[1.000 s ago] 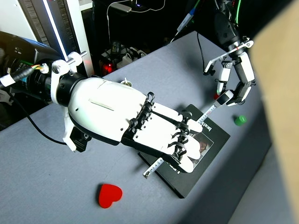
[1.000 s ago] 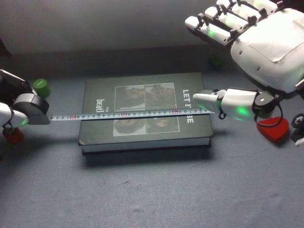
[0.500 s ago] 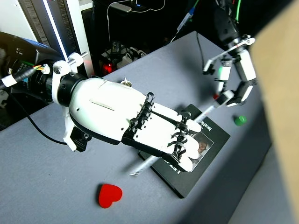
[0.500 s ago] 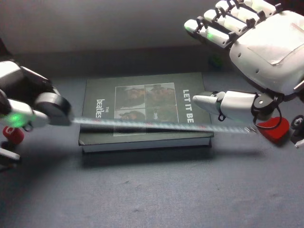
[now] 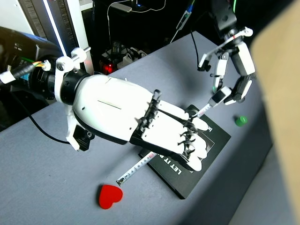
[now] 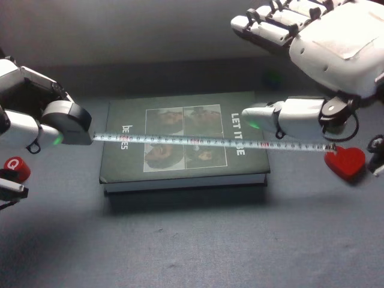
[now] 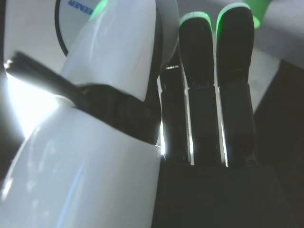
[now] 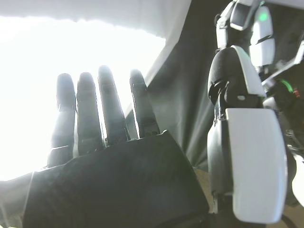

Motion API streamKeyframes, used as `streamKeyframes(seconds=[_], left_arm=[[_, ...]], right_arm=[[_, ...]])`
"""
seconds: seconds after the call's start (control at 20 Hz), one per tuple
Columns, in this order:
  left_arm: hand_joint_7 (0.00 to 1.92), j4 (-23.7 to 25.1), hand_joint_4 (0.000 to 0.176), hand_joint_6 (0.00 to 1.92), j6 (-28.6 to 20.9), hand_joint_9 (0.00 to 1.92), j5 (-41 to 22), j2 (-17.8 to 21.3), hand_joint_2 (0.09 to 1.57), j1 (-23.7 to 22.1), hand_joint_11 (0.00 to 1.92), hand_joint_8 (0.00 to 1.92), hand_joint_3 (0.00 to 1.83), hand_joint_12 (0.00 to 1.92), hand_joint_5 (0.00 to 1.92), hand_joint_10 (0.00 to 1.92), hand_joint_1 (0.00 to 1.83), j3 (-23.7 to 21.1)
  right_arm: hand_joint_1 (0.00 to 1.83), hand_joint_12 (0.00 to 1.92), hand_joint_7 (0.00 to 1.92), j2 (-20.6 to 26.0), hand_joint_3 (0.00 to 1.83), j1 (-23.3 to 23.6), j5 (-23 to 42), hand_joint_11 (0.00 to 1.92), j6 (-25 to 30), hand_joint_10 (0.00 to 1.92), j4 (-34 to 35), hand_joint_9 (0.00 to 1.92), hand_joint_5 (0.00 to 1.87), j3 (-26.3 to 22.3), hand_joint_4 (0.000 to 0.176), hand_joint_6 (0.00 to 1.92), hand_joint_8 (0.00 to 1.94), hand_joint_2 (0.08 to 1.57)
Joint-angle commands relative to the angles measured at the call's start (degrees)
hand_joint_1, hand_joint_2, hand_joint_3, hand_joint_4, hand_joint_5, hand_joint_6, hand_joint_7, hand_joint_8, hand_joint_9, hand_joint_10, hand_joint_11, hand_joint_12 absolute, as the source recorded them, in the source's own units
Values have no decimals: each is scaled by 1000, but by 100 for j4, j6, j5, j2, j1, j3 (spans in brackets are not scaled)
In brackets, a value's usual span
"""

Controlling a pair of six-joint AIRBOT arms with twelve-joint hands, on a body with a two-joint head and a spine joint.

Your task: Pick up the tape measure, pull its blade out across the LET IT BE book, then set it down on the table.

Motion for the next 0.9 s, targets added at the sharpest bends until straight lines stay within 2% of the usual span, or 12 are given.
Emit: streamKeyframes(seconds=[0.0,0.15,0.25,0.35,0.6,0.75,0.85], left_arm=[[953,35,0,927,-8,906,-508,114,1122,-76,843,993,0,1263,931,1316,1375,-44],[953,-157,0,920,163,905,-496,393,1122,-34,844,993,0,1265,931,1320,1375,-399],[957,-376,0,915,315,896,-531,547,1122,9,841,993,0,1265,933,1328,1375,-633],[949,-500,0,897,346,890,-626,721,1123,116,839,1011,0,1270,945,1335,1375,-934],[940,-915,0,913,320,896,-919,944,1126,517,838,1022,1,1279,929,1334,1374,-1518],[939,-868,0,918,40,896,-1262,962,1126,835,835,1021,0,1280,930,1333,1374,-1791],[937,-845,0,917,31,895,-1301,928,1126,979,834,1021,0,1280,934,1333,1374,-1897]], right_arm=[[211,509,174,50,4,201,27,0,-232,3,74,103,77,46,96,2,2,1092],[211,511,174,103,4,630,-741,0,-1162,2,1545,104,62,211,90,0,2,1093],[211,499,173,138,3,768,-962,0,-1418,2,1943,104,62,274,89,0,1,1094],[211,495,171,149,2,845,-996,0,-1680,0,2173,101,62,285,88,0,0,1093],[212,490,171,146,2,835,-978,0,-1698,0,2264,97,75,285,88,5,0,1094],[211,502,171,144,2,837,-944,0,-1713,0,2320,96,76,285,87,3,0,1095],[211,506,171,142,1,826,-938,0,-1720,0,2352,96,76,284,87,3,0,1095]])
